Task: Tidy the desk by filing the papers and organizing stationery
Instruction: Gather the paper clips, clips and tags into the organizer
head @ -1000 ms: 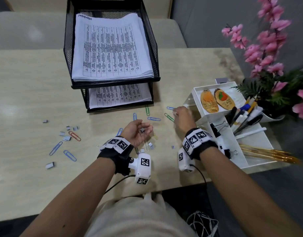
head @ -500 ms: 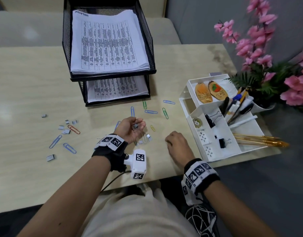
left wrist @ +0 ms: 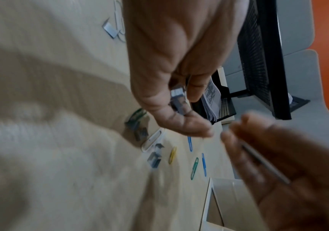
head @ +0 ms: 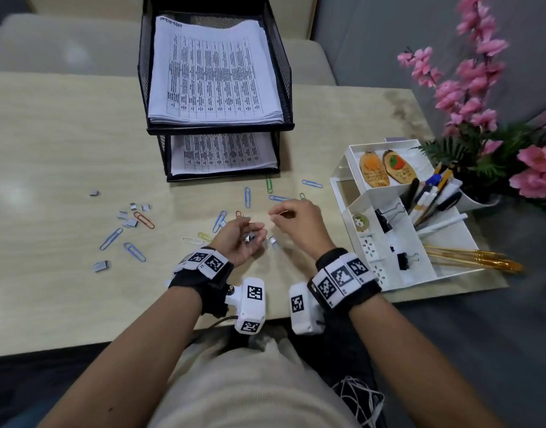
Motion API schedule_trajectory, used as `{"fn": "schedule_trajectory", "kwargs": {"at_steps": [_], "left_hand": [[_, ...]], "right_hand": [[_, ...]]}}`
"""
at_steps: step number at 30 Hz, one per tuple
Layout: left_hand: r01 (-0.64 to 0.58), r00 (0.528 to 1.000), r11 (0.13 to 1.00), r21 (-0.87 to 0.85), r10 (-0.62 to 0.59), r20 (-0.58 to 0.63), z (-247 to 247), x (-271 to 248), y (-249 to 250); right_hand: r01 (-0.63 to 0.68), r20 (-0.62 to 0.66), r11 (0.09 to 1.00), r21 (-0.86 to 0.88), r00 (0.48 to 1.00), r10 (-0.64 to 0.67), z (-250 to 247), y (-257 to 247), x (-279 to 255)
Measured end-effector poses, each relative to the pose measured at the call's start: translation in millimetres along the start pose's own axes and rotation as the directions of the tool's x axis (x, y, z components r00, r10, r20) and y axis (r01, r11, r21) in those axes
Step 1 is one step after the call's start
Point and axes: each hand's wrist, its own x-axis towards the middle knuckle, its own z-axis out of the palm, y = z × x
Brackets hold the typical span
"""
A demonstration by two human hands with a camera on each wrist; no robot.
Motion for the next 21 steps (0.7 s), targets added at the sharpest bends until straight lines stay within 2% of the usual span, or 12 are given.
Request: {"fn": "schedule_trajectory", "kwargs": {"at_steps": [3,7,11,13,16,19,21], "left_hand": [[-0.031,0.998,0.999,0.01,0.031,-0.059,-6.4,-1.9,7.0],[-0.04,0.996,0.999,0.034,0.042,-0.073,-15.9,-1.6,10.5],[-0.087,0.99,0.996,-0.001,0.086,-0.111,-22.0,-1.2,9.4],[-0.111,0.986,0.994,-0.012,0.108,-0.13,-24.2,-1.9,9.7],[-0.116,0.987,0.993,-0.028,0.112,-0.111,-27.1,-2.7,11.0],[-0.106,0.991,0.994,-0.03,0.103,-0.081,-30.3,-3.7,12.2],[-0.096,0.993,0.995,-0.017,0.095,-0.064,-31.8,-4.2,11.8]], "right_hand": [[-0.029,0.08,0.972,-0.231,0.996,0.048,0.2,19.6,4.0],[0.101,0.288,0.874,-0.475,0.957,0.046,20.5,35.9,-5.9],[0.147,0.29,0.826,-0.543,0.957,0.02,29.0,45.1,-10.2],[0.134,0.269,0.836,-0.532,0.963,0.018,29.2,48.0,-12.3],[0.021,0.167,0.894,-0.449,0.984,0.061,27.1,48.3,-7.4],[-0.079,0.022,0.967,-0.24,0.996,0.087,28.6,34.6,-2.8],[-0.067,0.045,0.996,-0.053,0.997,0.07,31.6,14.5,-3.9]]}}
